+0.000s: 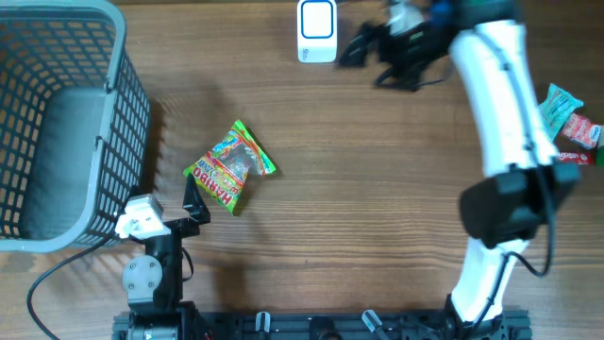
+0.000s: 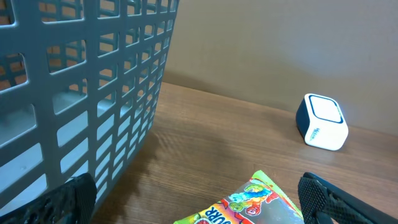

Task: Scan the item barcode
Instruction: 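Reach the right gripper to the Haribo bag and grasp it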

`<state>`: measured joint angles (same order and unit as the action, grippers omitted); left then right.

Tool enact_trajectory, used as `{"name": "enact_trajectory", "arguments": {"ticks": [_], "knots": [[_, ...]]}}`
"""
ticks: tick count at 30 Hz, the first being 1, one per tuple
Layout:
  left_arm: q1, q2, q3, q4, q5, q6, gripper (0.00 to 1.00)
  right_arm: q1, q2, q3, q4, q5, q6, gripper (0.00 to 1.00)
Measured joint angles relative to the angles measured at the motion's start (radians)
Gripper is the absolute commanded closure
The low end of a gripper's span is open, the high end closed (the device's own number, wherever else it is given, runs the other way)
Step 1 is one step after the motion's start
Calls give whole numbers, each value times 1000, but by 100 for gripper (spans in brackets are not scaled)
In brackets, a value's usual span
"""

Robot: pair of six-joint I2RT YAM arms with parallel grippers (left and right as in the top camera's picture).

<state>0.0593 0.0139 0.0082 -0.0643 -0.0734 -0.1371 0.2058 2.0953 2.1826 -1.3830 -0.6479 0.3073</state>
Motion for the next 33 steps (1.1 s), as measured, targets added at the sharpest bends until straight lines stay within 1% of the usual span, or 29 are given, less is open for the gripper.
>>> {"name": "enact_trajectory", "arguments": {"ticks": [1,2,3,4,5,7,8,9,10,11,12,14,16,18,22,26,28,29,30,31,32,33], "knots": [[0,0,0,0,0,0,0,64,14,-30,3,4,31,0],[0,0,0,0,0,0,0,120,21,-56,9,15,95,0],[0,0,0,0,0,0,0,175,23,-84,10,28,174,0],[0,0,0,0,0,0,0,245,23,-119,15,45,300,1],[0,0,0,0,0,0,0,301,23,-148,47,54,401,7],[0,0,0,0,0,0,0,399,24,-207,154,63,608,7],[0,0,0,0,0,0,0,441,24,-247,236,74,720,7],[0,0,0,0,0,0,0,456,24,-262,269,79,819,7],[0,0,0,0,0,0,0,486,26,-302,328,92,877,7],[0,0,0,0,0,0,0,510,26,-379,424,111,1023,7],[0,0,0,0,0,0,0,517,26,-426,473,120,1096,7],[0,0,0,0,0,0,0,525,27,-493,600,136,1167,7],[0,0,0,0,0,0,0,536,29,-542,687,163,1217,7],[0,0,0,0,0,0,0,549,29,-559,717,183,1241,6],[0,0,0,0,0,0,0,591,34,-560,769,238,1266,7],[0,0,0,0,0,0,0,624,85,-560,917,281,1258,7],[0,0,0,0,0,0,0,630,121,-560,945,291,1254,8],[0,0,0,0,0,0,0,631,142,-560,948,299,1254,13],[0,0,0,0,0,0,0,629,157,-558,953,294,1255,28],[0,0,0,0,0,0,0,626,160,-556,949,308,1245,57],[0,0,0,0,0,0,0,627,163,-556,946,319,1246,71],[0,0,0,0,0,0,0,626,165,-554,942,325,1237,78]]}}
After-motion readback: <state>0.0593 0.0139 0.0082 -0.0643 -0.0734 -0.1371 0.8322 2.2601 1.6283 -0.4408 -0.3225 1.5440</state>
